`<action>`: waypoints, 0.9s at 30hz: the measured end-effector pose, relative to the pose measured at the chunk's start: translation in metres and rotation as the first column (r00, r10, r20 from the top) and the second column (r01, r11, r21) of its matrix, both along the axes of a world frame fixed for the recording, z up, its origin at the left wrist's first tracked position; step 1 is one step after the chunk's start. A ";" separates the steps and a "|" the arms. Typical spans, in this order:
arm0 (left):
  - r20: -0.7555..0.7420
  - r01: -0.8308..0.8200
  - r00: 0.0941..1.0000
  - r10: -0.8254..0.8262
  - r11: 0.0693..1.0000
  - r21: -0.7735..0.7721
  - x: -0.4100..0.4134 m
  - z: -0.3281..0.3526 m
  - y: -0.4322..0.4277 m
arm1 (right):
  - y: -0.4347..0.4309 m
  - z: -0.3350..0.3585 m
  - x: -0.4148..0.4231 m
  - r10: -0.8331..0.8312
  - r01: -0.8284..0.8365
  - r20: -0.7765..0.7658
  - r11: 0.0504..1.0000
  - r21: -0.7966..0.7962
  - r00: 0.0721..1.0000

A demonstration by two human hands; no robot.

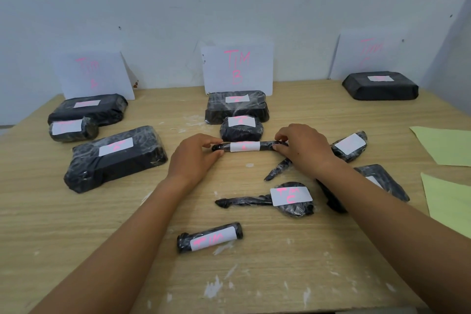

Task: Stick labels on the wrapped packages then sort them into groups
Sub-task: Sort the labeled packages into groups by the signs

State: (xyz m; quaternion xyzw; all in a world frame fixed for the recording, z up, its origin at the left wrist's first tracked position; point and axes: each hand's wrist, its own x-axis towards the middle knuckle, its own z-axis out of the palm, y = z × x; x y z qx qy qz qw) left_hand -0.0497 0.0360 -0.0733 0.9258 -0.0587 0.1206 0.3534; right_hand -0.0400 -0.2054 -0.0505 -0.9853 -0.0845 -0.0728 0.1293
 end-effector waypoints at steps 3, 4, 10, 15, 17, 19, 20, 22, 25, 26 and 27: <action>0.012 0.038 0.999 -0.038 0.999 0.007 -0.006 -0.001 0.004 | 0.000 0.002 -0.005 0.009 -0.009 0.015 1.000 0.007 1.000; 0.024 0.050 0.998 -0.050 0.999 0.009 -0.008 -0.002 0.004 | 0.000 0.002 -0.007 0.014 -0.014 0.023 1.000 0.013 1.000; 0.049 0.160 0.986 -0.160 0.987 0.002 -0.020 0.001 -0.008 | 0.000 0.008 -0.021 0.055 -0.057 0.046 0.997 0.042 0.997; -0.045 0.331 0.942 -0.333 0.942 -0.049 -0.036 0.008 -0.030 | 0.000 0.010 -0.037 0.111 -0.113 0.038 0.992 0.054 0.993; -0.085 0.379 0.921 -0.380 0.925 -0.033 -0.042 0.010 -0.036 | -0.002 0.010 -0.045 0.124 -0.125 0.035 0.991 0.047 0.992; -0.105 0.396 0.912 -0.395 0.918 -0.020 -0.045 0.010 -0.040 | -0.005 0.007 -0.052 0.132 -0.133 0.036 0.990 0.040 0.991; -0.105 0.395 0.913 -0.393 0.919 -0.006 -0.045 0.010 -0.043 | -0.007 0.006 -0.055 0.133 -0.135 0.039 0.990 0.046 0.990; -0.098 0.386 0.919 -0.382 0.922 0.022 -0.045 0.011 -0.050 | -0.014 0.004 -0.061 0.132 -0.135 0.047 0.989 0.060 0.990; -0.074 0.386 0.921 -0.382 0.922 0.040 -0.043 0.018 -0.065 | -0.029 0.006 -0.067 0.109 -0.113 0.050 0.991 0.074 0.993; -0.071 0.387 0.921 -0.384 0.921 0.043 -0.042 0.020 -0.071 | -0.036 0.008 -0.069 0.095 -0.099 0.051 0.992 0.077 0.994; -0.071 0.384 0.922 -0.380 0.922 0.047 -0.041 0.022 -0.079 | -0.044 0.010 -0.069 0.078 -0.082 0.051 0.993 0.083 0.996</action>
